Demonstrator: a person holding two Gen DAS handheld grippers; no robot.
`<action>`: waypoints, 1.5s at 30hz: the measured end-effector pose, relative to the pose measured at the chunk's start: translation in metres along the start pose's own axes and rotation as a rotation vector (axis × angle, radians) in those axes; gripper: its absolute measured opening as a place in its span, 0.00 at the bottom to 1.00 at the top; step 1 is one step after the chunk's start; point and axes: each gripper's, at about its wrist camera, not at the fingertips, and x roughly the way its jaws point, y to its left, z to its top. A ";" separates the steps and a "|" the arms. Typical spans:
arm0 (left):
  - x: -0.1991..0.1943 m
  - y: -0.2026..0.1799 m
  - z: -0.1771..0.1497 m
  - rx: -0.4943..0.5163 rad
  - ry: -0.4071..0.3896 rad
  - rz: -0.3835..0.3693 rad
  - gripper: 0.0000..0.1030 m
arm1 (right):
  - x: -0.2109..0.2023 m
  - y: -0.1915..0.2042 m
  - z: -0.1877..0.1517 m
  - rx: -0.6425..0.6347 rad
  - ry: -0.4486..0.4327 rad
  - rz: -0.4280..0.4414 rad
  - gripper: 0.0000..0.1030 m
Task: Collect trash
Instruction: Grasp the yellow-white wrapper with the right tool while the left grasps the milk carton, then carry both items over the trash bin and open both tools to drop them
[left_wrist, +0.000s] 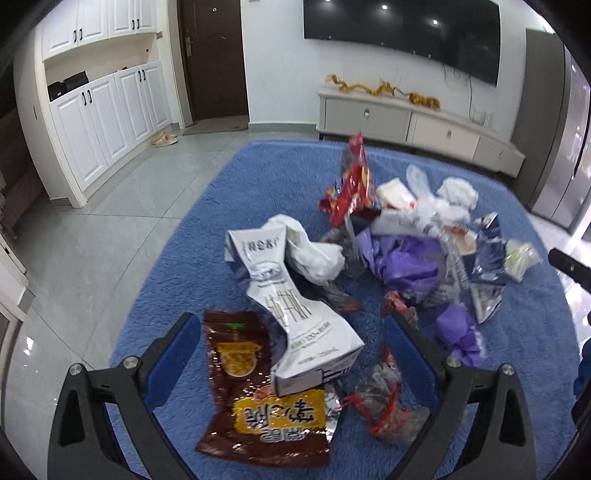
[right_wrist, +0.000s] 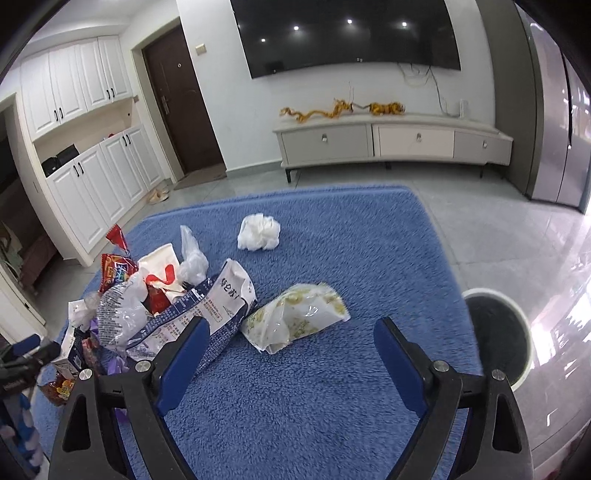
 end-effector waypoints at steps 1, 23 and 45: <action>0.003 -0.002 -0.001 0.005 0.004 0.008 0.97 | 0.006 -0.001 0.000 0.004 0.010 0.000 0.88; -0.009 0.017 0.003 -0.108 -0.029 -0.015 0.48 | 0.041 -0.029 0.002 0.136 0.057 0.105 0.28; -0.065 -0.210 0.086 0.350 -0.121 -0.464 0.48 | -0.054 -0.152 -0.007 0.403 -0.091 -0.111 0.26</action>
